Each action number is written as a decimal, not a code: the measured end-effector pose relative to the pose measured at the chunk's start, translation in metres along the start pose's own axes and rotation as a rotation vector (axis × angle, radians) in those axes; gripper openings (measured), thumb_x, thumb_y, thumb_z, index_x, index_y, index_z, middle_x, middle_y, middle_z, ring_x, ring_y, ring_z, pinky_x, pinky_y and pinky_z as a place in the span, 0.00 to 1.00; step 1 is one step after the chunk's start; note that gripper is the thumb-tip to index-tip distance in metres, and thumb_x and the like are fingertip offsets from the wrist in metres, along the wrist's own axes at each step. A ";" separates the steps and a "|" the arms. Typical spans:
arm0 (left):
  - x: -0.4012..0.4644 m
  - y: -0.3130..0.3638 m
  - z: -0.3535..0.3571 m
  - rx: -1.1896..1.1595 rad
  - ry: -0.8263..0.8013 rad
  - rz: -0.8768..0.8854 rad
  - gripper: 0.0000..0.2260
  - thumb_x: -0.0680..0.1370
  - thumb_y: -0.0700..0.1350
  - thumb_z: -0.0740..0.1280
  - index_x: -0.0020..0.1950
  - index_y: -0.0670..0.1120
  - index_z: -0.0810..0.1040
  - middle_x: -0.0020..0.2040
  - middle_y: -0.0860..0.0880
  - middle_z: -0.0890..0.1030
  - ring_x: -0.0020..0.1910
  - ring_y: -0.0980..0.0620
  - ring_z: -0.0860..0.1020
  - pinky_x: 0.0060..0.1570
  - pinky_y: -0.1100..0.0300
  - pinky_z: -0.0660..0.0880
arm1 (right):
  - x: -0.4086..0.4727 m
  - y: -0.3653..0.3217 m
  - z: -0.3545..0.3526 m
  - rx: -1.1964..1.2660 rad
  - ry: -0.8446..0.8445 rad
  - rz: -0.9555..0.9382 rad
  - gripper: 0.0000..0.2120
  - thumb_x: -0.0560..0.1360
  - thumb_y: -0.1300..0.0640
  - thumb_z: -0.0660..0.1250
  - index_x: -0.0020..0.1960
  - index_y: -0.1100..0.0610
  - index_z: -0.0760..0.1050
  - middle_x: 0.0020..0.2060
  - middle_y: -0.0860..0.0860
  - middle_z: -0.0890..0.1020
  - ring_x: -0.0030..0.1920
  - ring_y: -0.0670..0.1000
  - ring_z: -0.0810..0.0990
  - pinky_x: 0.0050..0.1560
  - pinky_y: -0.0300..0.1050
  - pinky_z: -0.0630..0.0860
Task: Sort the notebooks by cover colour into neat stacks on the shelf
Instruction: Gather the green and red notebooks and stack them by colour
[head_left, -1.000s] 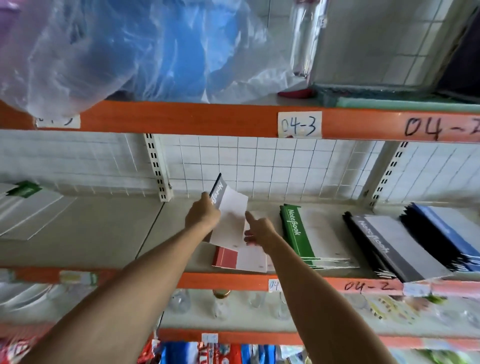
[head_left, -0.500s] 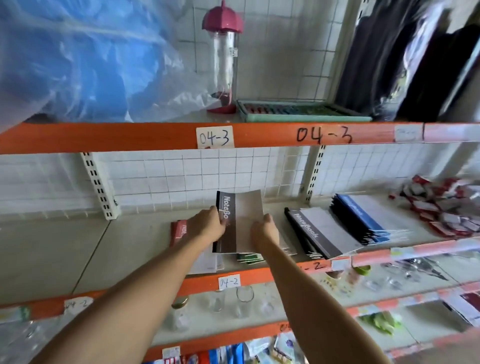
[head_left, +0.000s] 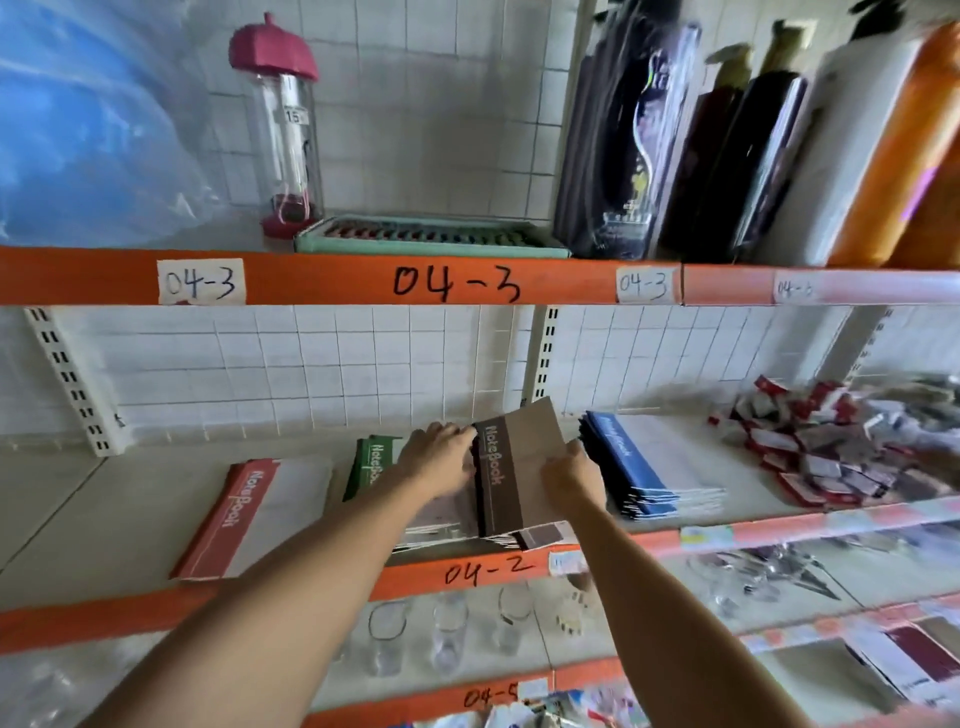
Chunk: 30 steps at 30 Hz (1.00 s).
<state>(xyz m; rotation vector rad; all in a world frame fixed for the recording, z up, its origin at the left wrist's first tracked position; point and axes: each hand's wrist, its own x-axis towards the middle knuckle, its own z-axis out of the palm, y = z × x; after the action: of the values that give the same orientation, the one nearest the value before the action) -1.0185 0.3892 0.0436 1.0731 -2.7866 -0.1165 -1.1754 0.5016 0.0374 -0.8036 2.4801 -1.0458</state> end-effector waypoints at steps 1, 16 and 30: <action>0.007 0.009 0.002 0.003 -0.002 -0.016 0.24 0.79 0.49 0.66 0.74 0.48 0.66 0.71 0.46 0.71 0.68 0.45 0.70 0.67 0.46 0.68 | 0.008 0.005 -0.006 -0.016 -0.006 -0.004 0.14 0.76 0.58 0.61 0.60 0.59 0.69 0.55 0.60 0.80 0.54 0.61 0.79 0.50 0.49 0.74; 0.036 0.038 0.027 0.001 -0.074 -0.208 0.30 0.79 0.58 0.65 0.77 0.52 0.57 0.72 0.45 0.69 0.68 0.42 0.70 0.63 0.45 0.69 | 0.063 0.021 -0.007 -0.509 -0.182 -0.277 0.38 0.69 0.42 0.75 0.72 0.57 0.65 0.69 0.58 0.66 0.70 0.60 0.65 0.67 0.56 0.69; -0.068 -0.099 -0.006 0.031 -0.032 -0.320 0.22 0.80 0.55 0.64 0.70 0.48 0.68 0.65 0.46 0.77 0.60 0.45 0.75 0.59 0.48 0.74 | -0.033 -0.081 0.101 -0.435 -0.334 -0.675 0.31 0.75 0.43 0.67 0.73 0.54 0.65 0.70 0.54 0.71 0.68 0.58 0.72 0.67 0.51 0.67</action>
<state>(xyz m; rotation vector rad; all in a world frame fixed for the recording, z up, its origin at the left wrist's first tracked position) -0.9027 0.3611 0.0290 1.5298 -2.6277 -0.1281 -1.0697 0.4207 0.0309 -1.8642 2.1961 -0.4642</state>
